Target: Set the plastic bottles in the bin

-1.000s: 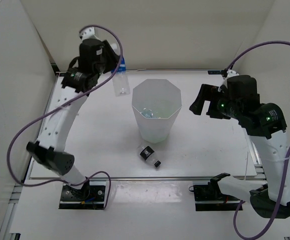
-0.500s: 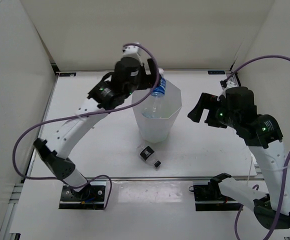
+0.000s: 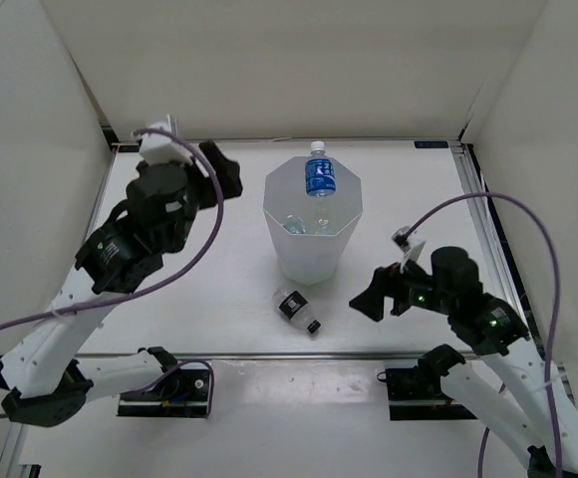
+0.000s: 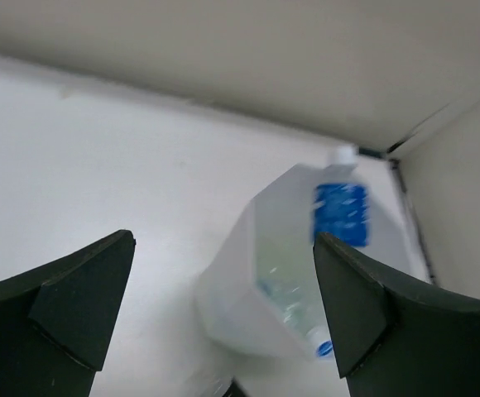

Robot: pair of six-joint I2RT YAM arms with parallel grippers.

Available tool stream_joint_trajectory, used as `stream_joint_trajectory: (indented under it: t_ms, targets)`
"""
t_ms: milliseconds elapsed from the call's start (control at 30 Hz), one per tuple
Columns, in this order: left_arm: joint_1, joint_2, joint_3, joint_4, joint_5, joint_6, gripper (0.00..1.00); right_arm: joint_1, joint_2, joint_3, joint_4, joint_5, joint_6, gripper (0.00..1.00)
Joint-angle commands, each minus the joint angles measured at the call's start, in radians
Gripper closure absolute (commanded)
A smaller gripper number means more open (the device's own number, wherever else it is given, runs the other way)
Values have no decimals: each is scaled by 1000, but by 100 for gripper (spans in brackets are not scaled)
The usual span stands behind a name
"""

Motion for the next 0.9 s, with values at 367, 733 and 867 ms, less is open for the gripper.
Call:
stream_joint_trajectory:
  t_ms: [367,733,867]
  targets:
    - [1,-316,-570,-468,-102,-455,0,441,107,-321,543,264,-169,15]
    - [1,-366,-600,-636,-79,-587,0,623,401,-447,847,401,-80,14]
    - [1,-402,-600,-683,-70,-587,0,632,516,-421,870,462,-34,14]
